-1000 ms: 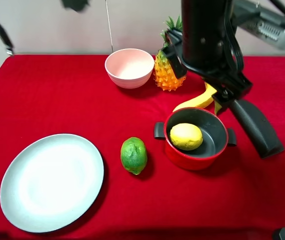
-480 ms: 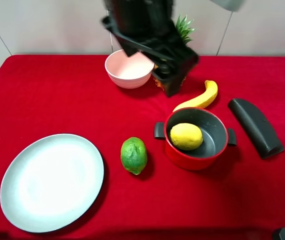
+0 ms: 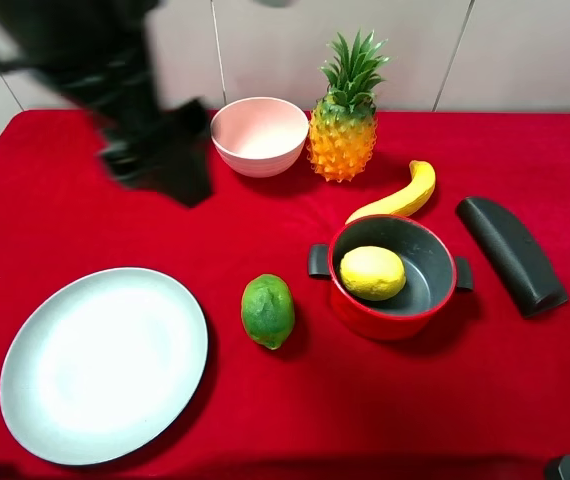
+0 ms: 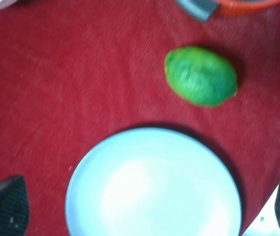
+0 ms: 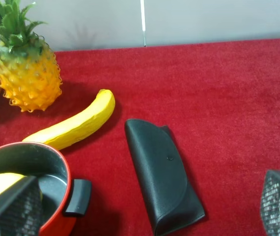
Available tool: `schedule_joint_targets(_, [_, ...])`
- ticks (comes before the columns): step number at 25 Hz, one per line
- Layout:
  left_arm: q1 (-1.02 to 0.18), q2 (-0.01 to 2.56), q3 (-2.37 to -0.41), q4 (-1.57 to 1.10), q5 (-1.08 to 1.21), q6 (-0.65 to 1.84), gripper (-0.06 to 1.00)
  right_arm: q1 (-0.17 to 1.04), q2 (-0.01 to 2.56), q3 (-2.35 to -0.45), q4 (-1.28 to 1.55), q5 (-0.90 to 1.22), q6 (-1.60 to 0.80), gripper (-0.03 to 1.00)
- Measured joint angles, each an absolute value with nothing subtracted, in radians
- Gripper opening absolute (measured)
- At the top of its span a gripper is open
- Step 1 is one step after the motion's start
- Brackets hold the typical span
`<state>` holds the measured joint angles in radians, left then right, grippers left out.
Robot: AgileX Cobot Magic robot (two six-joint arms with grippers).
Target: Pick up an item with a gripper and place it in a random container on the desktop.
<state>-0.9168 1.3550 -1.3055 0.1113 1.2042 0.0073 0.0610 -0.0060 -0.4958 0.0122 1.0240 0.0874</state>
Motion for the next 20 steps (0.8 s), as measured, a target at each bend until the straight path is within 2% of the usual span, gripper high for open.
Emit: schedule_joint_targets(20, [-0.917,0.552,-0.866,0.132,1.208,-0.058,0.99,0.061,-0.006,-0.496,0.012,1.024,0.087,0.69])
